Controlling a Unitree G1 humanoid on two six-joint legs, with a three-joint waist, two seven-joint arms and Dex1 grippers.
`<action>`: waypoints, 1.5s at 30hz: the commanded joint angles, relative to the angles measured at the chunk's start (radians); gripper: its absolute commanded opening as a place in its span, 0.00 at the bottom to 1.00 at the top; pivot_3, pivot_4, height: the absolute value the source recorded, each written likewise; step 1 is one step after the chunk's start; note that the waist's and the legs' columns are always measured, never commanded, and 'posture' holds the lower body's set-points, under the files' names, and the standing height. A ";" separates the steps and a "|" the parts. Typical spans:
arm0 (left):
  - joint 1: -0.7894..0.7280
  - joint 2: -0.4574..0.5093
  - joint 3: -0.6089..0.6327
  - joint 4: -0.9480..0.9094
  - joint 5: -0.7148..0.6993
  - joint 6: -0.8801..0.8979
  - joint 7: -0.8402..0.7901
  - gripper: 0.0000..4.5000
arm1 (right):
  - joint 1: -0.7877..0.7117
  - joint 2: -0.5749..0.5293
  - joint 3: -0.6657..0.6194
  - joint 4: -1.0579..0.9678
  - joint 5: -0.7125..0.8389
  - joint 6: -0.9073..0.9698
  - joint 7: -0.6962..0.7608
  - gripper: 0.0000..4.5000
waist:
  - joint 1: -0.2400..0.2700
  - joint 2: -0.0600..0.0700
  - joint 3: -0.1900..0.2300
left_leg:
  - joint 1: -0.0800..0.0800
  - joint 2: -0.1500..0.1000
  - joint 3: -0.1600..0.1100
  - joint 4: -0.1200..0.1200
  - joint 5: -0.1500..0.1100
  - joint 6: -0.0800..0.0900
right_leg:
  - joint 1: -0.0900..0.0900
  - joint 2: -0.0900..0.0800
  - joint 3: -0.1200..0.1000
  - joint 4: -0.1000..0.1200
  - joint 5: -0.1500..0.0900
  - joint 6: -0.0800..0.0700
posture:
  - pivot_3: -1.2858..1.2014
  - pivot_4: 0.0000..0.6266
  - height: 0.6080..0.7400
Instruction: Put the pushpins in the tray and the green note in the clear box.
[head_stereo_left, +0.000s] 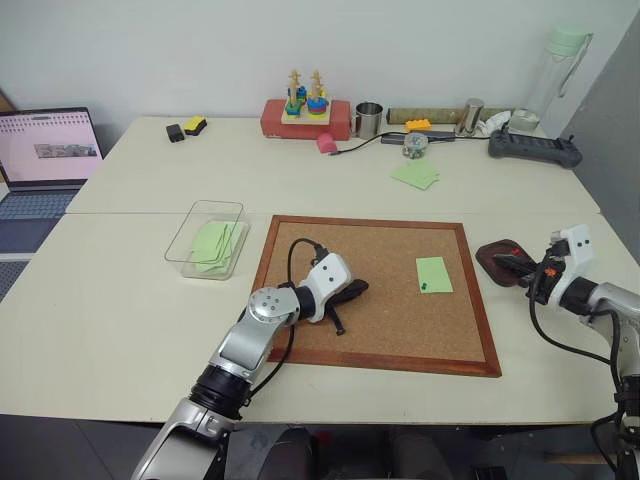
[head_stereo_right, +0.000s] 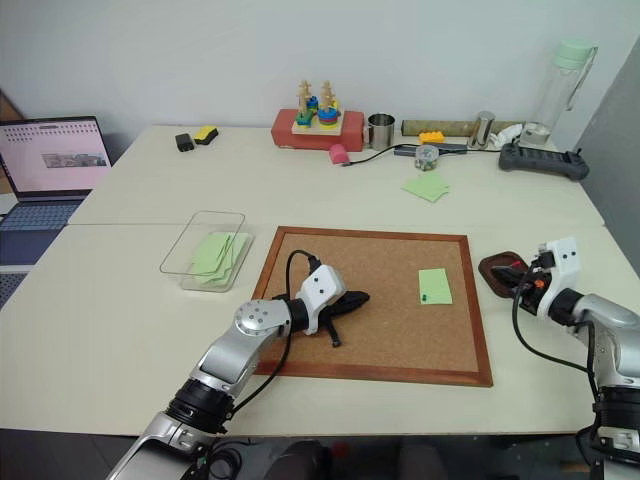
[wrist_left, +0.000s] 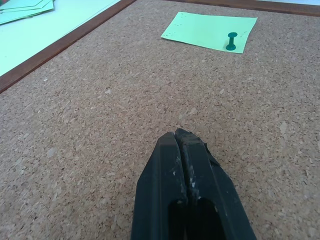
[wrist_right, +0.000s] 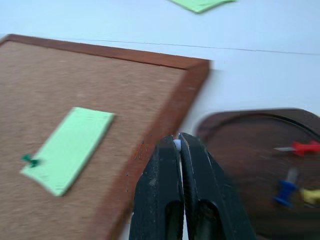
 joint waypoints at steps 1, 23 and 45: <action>0.036 0.011 -0.041 0.051 0.039 0.030 -0.010 0.00 | -0.060 -0.011 -0.004 0.079 -0.044 -0.055 -0.034 0.00 | 0.000 0.000 0.000 | 0.000 0.000 0.000 0.000 0.000 0.000 | 0.000 0.000 0.000 0.000 0.000 0.000 | 0.52 0.24 1.00; 0.039 0.010 -0.041 0.055 0.041 0.027 -0.007 0.00 | -0.067 -0.025 0.026 0.130 -0.132 -0.157 -0.039 0.90 | 0.000 0.001 0.000 | 0.000 0.000 0.000 0.000 0.000 0.000 | 0.000 0.000 0.000 0.000 0.000 0.000 | 0.52 0.24 1.00; 0.035 0.016 -0.041 0.057 0.043 0.023 -0.012 0.00 | -0.025 -0.016 -0.050 -0.071 0.021 -0.093 0.037 0.94 | -0.002 0.002 -0.001 | 0.000 0.000 0.000 0.000 0.000 0.000 | 0.000 0.000 0.000 0.000 0.000 0.000 | 0.52 0.24 1.00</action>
